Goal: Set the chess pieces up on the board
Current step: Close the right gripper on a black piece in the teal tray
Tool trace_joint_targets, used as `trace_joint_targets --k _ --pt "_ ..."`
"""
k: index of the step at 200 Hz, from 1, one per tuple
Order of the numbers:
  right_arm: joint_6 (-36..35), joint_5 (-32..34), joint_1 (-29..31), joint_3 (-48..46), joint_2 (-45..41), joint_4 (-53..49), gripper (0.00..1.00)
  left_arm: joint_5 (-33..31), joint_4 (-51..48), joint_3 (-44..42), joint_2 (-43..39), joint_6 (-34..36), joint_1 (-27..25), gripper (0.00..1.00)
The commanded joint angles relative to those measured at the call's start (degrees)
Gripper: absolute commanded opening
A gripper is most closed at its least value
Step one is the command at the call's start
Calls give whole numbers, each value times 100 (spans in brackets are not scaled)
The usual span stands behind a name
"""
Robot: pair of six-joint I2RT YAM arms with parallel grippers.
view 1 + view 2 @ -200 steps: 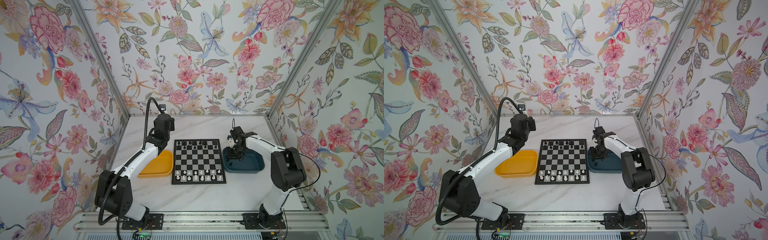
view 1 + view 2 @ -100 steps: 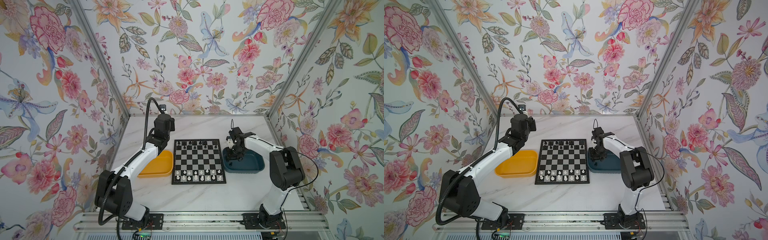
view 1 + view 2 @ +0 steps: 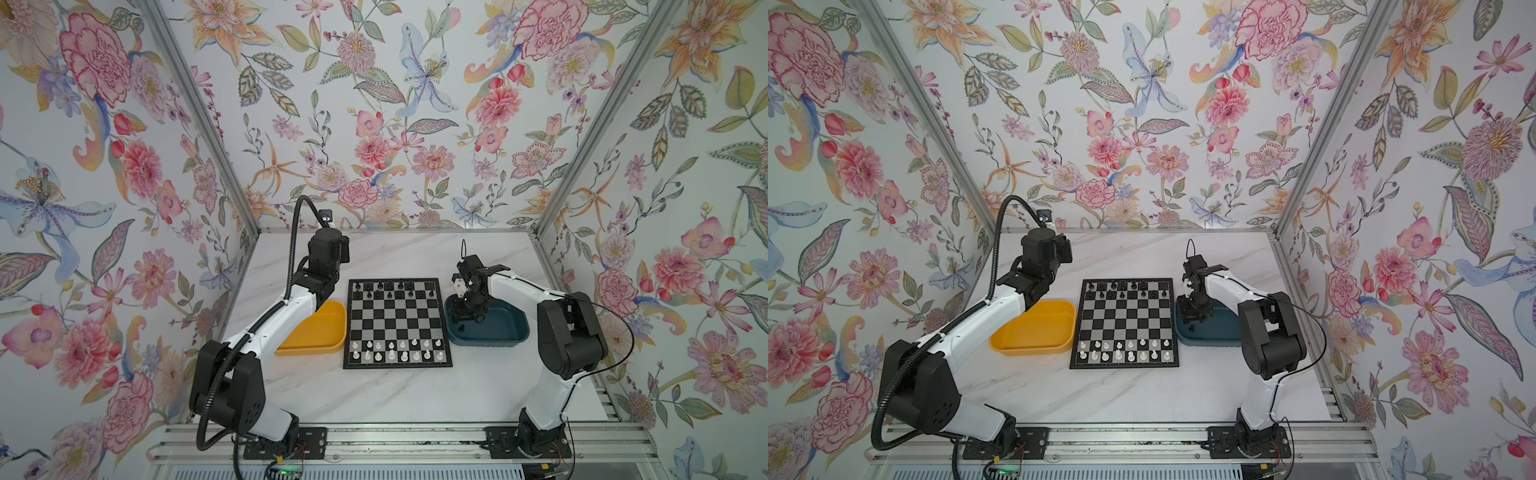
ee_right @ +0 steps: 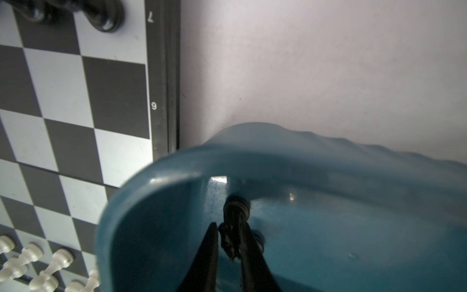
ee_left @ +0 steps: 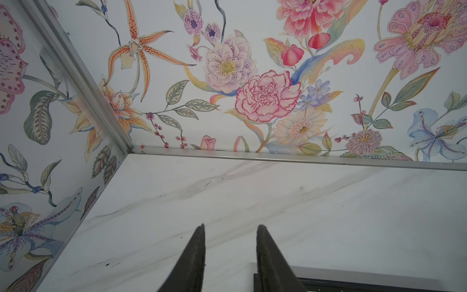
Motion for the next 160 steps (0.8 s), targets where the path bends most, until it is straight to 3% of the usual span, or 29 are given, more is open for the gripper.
trace_joint_targets --k 1,160 --pt "-22 50 33 -5 66 -25 18 -5 -58 34 -59 -62 63 36" --pt "66 141 33 80 75 -26 2 -38 -73 26 -59 -32 67 36"
